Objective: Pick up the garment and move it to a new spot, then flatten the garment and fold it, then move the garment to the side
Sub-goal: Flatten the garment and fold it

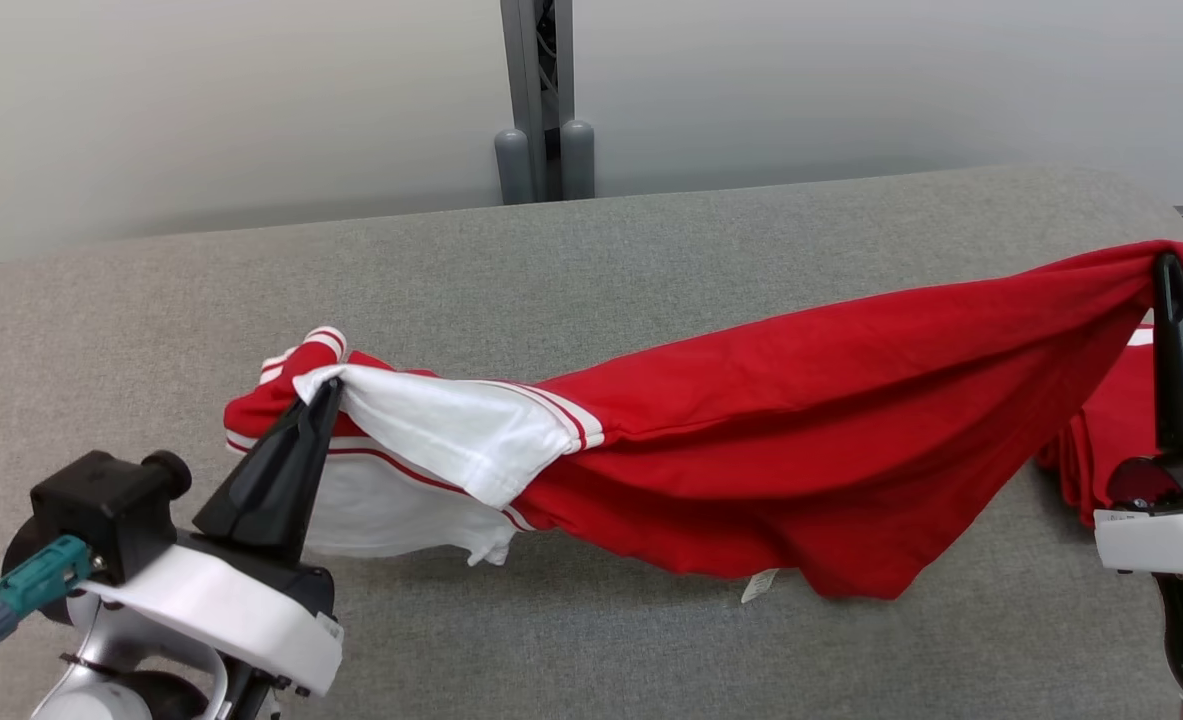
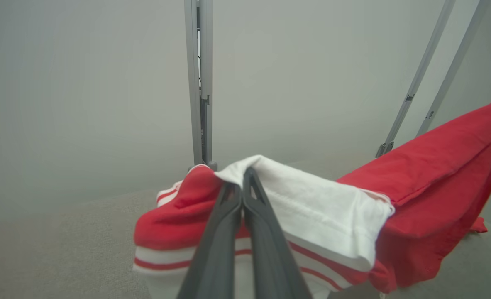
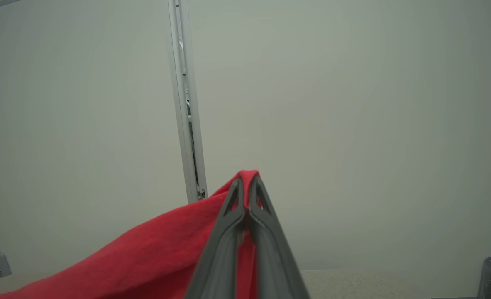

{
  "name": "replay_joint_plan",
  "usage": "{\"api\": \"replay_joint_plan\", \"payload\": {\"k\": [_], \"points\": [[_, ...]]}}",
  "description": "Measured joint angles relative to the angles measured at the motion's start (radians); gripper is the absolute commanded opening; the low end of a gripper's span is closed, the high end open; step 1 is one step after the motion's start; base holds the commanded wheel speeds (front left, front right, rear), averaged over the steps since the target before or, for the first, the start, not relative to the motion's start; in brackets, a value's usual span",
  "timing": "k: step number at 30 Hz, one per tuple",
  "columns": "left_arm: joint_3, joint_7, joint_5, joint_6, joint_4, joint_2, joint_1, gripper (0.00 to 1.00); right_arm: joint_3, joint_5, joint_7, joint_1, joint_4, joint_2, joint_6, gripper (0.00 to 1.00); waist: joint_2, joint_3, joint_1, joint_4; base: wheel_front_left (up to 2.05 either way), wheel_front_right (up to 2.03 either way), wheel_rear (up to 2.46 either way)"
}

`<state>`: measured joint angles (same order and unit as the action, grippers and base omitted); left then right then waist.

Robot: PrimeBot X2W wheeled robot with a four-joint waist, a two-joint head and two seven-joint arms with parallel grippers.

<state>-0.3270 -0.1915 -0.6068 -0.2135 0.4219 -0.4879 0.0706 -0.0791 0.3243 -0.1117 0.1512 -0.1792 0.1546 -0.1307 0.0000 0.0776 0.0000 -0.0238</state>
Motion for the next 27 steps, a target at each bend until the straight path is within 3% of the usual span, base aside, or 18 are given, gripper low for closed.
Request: {"api": "replay_joint_plan", "payload": {"k": [9, 18, 24, 25, 26, 27], "points": [[-0.006, 0.025, 0.014, 0.022, -0.061, 0.017, 0.101, 0.00, 0.020, -0.013, 0.012, 0.052, 0.033, 0.024, 0.000, 0.00, 0.0000, 0.021, 0.0001, 0.003, 0.00, 0.00, 0.00], [-0.061, 0.073, -0.063, 0.059, -0.323, 0.121, 0.057, 0.00, 0.094, 0.011, -0.002, 0.024, 0.360, -0.006, 0.000, 0.00, 0.0000, 0.074, 0.0000, 0.002, 0.00, 0.00, 0.00], [-0.081, 0.082, -0.108, 0.090, -0.431, 0.156, 0.023, 0.00, 0.116, 0.031, -0.061, 0.011, 0.538, -0.016, 0.000, 0.00, 0.0001, 0.093, 0.0000, 0.017, 0.00, 0.00, 0.00], [-0.081, 0.085, -0.110, 0.090, -0.439, 0.157, 0.021, 0.13, 0.115, 0.034, -0.068, 0.014, 0.558, -0.016, 0.000, 0.00, 0.0000, 0.094, 0.0000, 0.019, 0.00, 0.00, 0.00], [-0.081, 0.089, -0.110, 0.090, -0.446, 0.157, 0.020, 0.47, 0.116, 0.036, -0.078, 0.019, 0.575, -0.016, 0.000, 0.00, 0.0000, 0.094, 0.0000, 0.020, 0.00, 0.00, 0.00], [-0.081, 0.090, -0.111, 0.090, -0.452, 0.158, 0.020, 1.00, 0.113, 0.039, -0.085, 0.025, 0.587, -0.018, 0.000, 0.14, 0.0000, 0.093, 0.0000, 0.020, 0.00, 0.00, 0.00]]}}
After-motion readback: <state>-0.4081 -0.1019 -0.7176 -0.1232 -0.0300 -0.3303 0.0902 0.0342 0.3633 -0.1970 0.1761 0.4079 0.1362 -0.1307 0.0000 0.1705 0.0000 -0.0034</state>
